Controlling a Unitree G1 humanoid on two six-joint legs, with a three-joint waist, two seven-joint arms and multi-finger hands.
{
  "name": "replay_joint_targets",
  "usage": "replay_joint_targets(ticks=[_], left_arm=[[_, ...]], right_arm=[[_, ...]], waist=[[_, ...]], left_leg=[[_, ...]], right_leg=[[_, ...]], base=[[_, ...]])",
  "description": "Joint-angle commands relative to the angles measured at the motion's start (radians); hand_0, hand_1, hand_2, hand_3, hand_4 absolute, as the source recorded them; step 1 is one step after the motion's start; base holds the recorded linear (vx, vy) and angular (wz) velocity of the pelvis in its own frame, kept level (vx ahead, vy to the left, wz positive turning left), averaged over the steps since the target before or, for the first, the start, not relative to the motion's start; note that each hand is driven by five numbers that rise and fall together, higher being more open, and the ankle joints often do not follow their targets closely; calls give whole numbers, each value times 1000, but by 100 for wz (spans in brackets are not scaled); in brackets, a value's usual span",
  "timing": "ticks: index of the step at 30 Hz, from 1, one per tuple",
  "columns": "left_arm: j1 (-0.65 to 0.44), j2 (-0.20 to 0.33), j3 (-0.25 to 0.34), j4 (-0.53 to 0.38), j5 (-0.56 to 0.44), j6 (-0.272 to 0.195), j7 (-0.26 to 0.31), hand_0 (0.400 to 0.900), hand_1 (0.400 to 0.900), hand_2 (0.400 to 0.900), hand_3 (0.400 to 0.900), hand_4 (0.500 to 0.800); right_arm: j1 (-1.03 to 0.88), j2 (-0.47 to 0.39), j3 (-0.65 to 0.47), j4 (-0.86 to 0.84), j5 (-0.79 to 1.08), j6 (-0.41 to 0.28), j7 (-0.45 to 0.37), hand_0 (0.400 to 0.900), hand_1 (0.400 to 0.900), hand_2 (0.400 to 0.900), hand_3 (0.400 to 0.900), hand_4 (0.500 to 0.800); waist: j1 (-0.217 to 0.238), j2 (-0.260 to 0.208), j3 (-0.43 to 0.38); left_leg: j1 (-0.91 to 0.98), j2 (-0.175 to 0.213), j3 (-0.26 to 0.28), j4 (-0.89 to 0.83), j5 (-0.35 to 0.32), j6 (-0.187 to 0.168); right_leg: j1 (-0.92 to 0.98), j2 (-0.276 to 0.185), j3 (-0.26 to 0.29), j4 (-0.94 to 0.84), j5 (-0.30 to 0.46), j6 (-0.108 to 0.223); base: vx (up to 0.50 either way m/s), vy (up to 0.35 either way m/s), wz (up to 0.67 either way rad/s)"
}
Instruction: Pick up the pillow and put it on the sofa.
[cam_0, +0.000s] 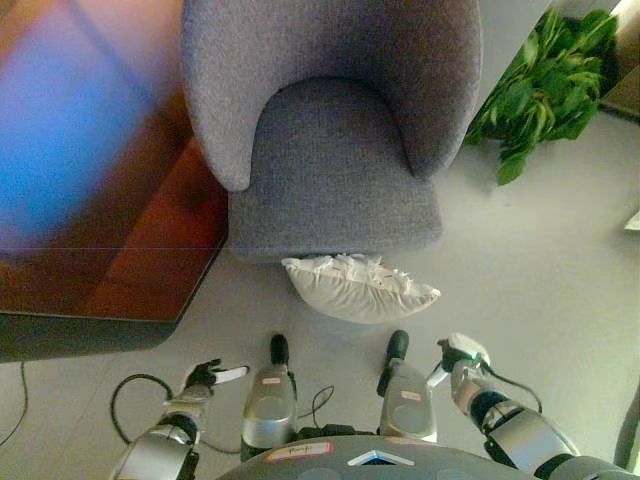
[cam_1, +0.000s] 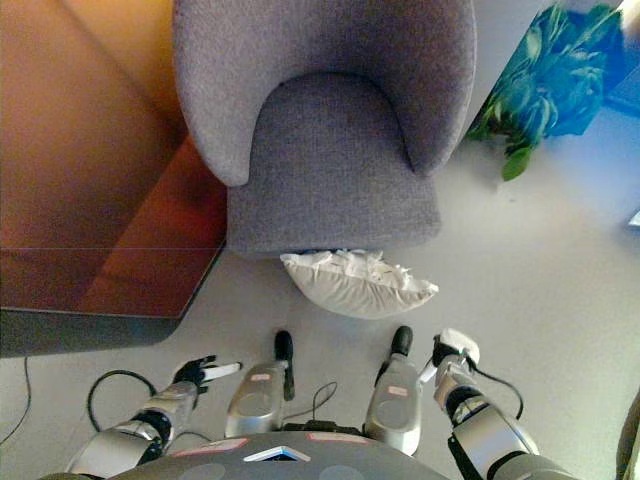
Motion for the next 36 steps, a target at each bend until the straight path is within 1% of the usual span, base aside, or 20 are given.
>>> replay_joint_targets(ticks=[1, 3, 5, 9, 13, 19, 24, 29, 32, 36], left_arm=[[-23, 78, -13, 7, -4, -1, 7, 900, 900, 900, 900, 800], [-31, 82, -17, 17, -3, -13, 1, 900, 900, 900, 900, 800], [-36, 89, -22, 15, -10, -17, -6, 900, 900, 900, 900, 800], [-42, 99, -32, 3, -28, -18, -7, 900, 900, 900, 900, 800], [-56, 108, -38, -1, -38, -18, -14, 900, 900, 900, 900, 800], [-52, 105, -49, -18, -68, -22, -9, 900, 900, 900, 900, 800], [-33, 96, -56, -34, -118, -31, -8, 900, 900, 900, 900, 800], [-9, 86, -64, -46, -145, -41, -11, 900, 900, 900, 900, 800], [0, 82, -64, -54, -168, -47, -12, 900, 900, 900, 900, 800], [15, 81, -59, -71, -201, -56, -13, 900, 900, 900, 900, 800]], right_arm=[[-100, -24, 20, -61, -38, 38, -119, 900, 900, 900, 900, 800], [-130, -33, 17, -61, -37, 45, -118, 900, 900, 900, 900, 800], [-164, -51, 26, -66, -32, 44, -121, 900, 900, 900, 900, 800], [-219, -65, 42, -75, -21, 47, -157, 900, 900, 900, 900, 800], [-312, -79, 61, -76, 17, 62, -147, 900, 900, 900, 900, 800], [-408, -121, 72, -73, 97, 57, -136, 900, 900, 900, 900, 800], [-453, -153, 72, -59, 125, 62, -137, 900, 900, 900, 900, 800], [-473, -181, 59, -37, 152, 59, -146, 900, 900, 900, 900, 800], [-501, -204, 59, -26, 164, 44, -122, 900, 900, 900, 900, 800], [-548, -233, 76, -24, 187, 41, -63, 900, 900, 900, 900, 800]], waist=[[35, -37, 26], [43, -30, 35], [47, -21, 45], [63, -5, 74], [75, 10, 107], [89, 36, 143], [90, 61, 159], [95, 84, 170], [99, 98, 176], [104, 120, 187]], left_leg=[[-70, -13, -31, 114, -21, 42], [-80, -23, -44, 120, -26, 41], [-91, -34, -61, 135, -34, 40], [-125, -47, -89, 183, -51, 40], [-190, -47, -111, 257, -76, 35], [-289, -42, -119, 361, -107, 24], [-376, -45, -128, 473, -151, 27], [-434, -53, -131, 542, -178, 32], [-476, -59, -137, 588, -192, 36], [-530, -69, -139, 645, -210, 44]], right_leg=[[11, -171, 23, 38, 64, 69], [-3, -183, 18, 61, 54, 67], [-17, -195, 25, 85, 43, 69], [-53, -219, 36, 141, 30, 71], [-103, -234, 59, 196, 10, 70], [-182, -251, 89, 284, -16, 66], [-262, -256, 135, 388, -53, 57], [-319, -263, 164, 471, -83, 49], [-360, -269, 180, 518, -98, 45], [-425, -270, 202, 588, -123, 38]], base=[[-35, -9, 17], [-21, 26, 19], [2, 44, 21], [-15, 20, 14], [-54, 16, 4], [-61, 44, 0], [-26, 67, -2], [-8, 43, 7], [-14, 28, 7], [-33, 45, 7]])
